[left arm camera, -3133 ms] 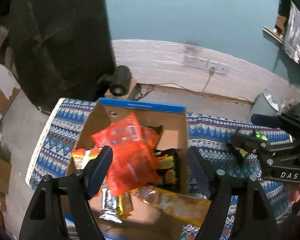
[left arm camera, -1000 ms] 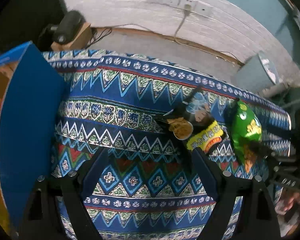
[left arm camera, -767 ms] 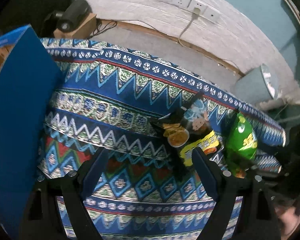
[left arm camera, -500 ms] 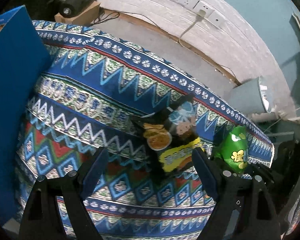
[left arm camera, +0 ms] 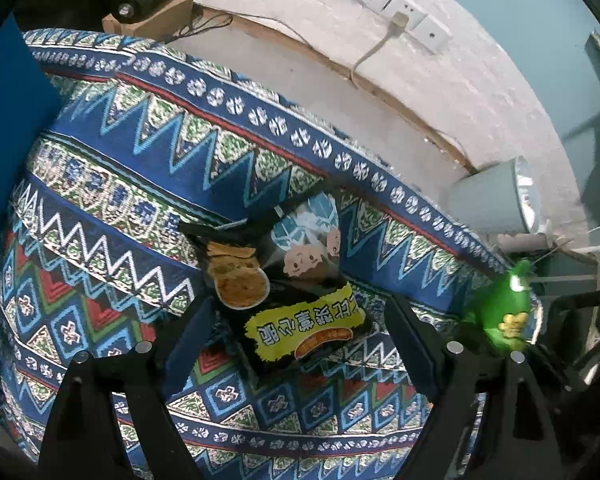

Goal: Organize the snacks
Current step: 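Grasp the black yellow-label bag with the left tool while the right tool grasps the green bag, then lift the black and green bags and carry them over the box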

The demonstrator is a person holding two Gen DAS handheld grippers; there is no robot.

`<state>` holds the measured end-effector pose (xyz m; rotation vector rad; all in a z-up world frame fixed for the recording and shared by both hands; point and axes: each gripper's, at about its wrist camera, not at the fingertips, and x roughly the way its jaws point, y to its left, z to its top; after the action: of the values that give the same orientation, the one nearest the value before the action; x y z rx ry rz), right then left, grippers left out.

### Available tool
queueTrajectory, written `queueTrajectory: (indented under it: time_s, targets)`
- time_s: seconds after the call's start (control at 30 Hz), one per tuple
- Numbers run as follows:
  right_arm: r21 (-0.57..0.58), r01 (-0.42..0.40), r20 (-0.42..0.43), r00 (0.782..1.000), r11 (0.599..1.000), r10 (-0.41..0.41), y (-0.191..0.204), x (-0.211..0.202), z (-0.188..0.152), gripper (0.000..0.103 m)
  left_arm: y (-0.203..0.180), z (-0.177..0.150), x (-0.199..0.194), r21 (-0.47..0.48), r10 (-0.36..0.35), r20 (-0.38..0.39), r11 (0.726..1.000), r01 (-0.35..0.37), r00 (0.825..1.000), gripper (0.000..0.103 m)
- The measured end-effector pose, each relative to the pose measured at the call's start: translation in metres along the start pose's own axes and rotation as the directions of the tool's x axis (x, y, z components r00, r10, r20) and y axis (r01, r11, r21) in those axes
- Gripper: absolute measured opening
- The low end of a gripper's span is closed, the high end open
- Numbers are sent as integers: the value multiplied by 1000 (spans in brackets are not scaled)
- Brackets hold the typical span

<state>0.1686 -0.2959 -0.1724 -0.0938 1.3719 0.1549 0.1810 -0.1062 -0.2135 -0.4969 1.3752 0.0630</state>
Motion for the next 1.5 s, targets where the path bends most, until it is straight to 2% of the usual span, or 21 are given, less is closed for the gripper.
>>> queueTrajectory:
  time_s: [0.23, 0.3, 0.4, 0.73, 0.97, 1.2, 1.5]
  targets:
    - [9, -13, 9, 1000, 1000, 13, -4, -3, -1, 31, -16, -1, 11, 55, 57, 20, 997, -58, 998, 85]
    - [4, -12, 10, 1000, 1000, 12, -2, -3, -1, 31, -19, 0, 14, 65, 62, 18, 996, -63, 998, 69]
    - [-2, -11, 9, 1000, 1000, 11, -2, -3, -2, 31, -23, 3, 15, 93, 74, 28, 993, -77, 997, 56]
    - [5, -15, 21, 1000, 1000, 14, 7, -9, -7, 31, -18, -5, -5, 242, 96, 72, 964, -111, 993, 56]
    - [52, -38, 54, 998, 998, 35, 13, -24, -16, 31, -15, -22, -38, 371, 112, 130, 916, -153, 985, 56]
    - [51, -24, 85, 996, 998, 19, 26, -42, -26, 31, -14, -40, -72, 468, 133, 224, 854, -226, 965, 56]
    - [-23, -10, 166, 986, 1000, 14, 61, -86, -33, 31, -11, -62, -128, 555, 111, 373, 769, -317, 921, 56]
